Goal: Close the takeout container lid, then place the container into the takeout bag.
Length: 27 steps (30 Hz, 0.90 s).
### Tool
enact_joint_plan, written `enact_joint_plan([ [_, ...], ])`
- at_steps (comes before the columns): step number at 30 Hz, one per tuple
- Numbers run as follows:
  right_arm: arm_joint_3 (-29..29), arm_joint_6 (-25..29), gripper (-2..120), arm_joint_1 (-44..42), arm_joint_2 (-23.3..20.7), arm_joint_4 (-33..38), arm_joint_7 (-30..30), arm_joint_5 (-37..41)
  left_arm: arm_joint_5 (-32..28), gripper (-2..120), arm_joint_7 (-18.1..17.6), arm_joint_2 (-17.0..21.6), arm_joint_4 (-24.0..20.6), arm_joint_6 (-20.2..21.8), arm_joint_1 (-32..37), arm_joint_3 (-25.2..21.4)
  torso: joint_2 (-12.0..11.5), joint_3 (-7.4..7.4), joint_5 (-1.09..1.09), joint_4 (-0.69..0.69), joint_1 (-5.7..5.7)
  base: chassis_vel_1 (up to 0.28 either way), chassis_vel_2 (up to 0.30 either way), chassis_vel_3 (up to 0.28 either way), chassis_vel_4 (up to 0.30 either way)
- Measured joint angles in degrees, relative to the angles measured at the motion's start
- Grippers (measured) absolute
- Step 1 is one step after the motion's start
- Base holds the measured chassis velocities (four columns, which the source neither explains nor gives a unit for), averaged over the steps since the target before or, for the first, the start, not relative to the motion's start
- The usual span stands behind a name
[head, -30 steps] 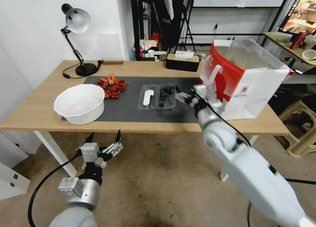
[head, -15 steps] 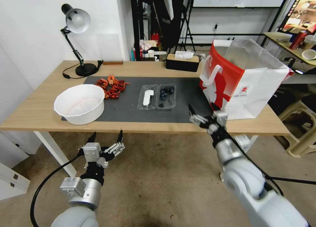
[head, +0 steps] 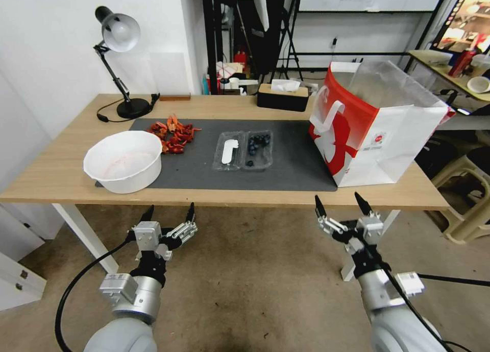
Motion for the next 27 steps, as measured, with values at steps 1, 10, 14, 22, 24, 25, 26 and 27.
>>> enact_joint_plan([
  [1, 0.09, 0.13, 100, -0.53, 0.25, 0.00, -0.14, -0.10, 0.00, 100, 0.00, 0.01, 0.07, 0.00, -0.06, 0.10, 0.00, 0.00, -0.01, 0.00, 0.00, 0.000, 0.000, 0.000, 0.000],
  [10, -0.37, 0.47, 100, -1.69, 2.49, -0.38, -0.58, -0.66, -0.70, 100, 0.18, 0.86, 0.94, -0.30, -0.20, 0.42, 0.00, 0.01, -0.01, 0.00, 0.00, 0.000, 0.000, 0.000, 0.000],
  [14, -0.62, -0.02, 100, -1.65, 2.80, -0.43, -0.76, -0.64, -4.72, 100, -0.06, 1.84, 1.12, -1.37, -1.31, 0.91, -0.01, 0.01, 0.00, 0.00, 0.00, 0.000, 0.000, 0.000, 0.000],
  [22, -3.13, -1.49, 100, 2.18, 0.97, -2.14, -1.22, 0.77, -13.30, 100, -2.00, 0.62, 1.06, -5.05, -4.14, 2.18, -0.01, 0.01, 0.03, 0.05, 0.00, 0.000, 0.000, 0.000, 0.000],
  [24, -3.87, -1.84, 100, 2.79, 0.90, -2.62, -1.36, 0.89, -18.51, 100, -3.41, 1.02, 1.15, -5.09, -6.68, 3.17, -0.02, 0.01, -0.02, 0.01, 0.00, 0.000, 0.000, 0.000, 0.000],
  [25, -3.91, -1.86, 100, 2.75, 1.01, -2.61, -1.41, 0.87, -20.99, 100, -4.14, 1.52, 1.41, -5.06, -7.97, 3.94, -0.01, 0.01, -0.02, -0.02, 0.00, 0.000, 0.000, 0.000, 0.000],
  [26, -3.91, -1.86, 100, 2.75, 1.01, -2.61, -1.41, 0.87, -20.99, 100, -4.14, 1.52, 1.41, -5.06, -7.97, 3.94, -0.01, 0.01, -0.02, -0.02, 0.00, 0.000, 0.000, 0.000, 0.000],
  [27, -3.92, -1.91, 100, 2.61, 1.10, -2.58, -1.51, 0.83, -23.67, 100, -5.13, 2.07, 1.65, -4.75, -9.45, 4.71, -0.01, 0.01, -0.01, -0.02, 0.00, 0.000, 0.000, 0.000, 0.000],
])
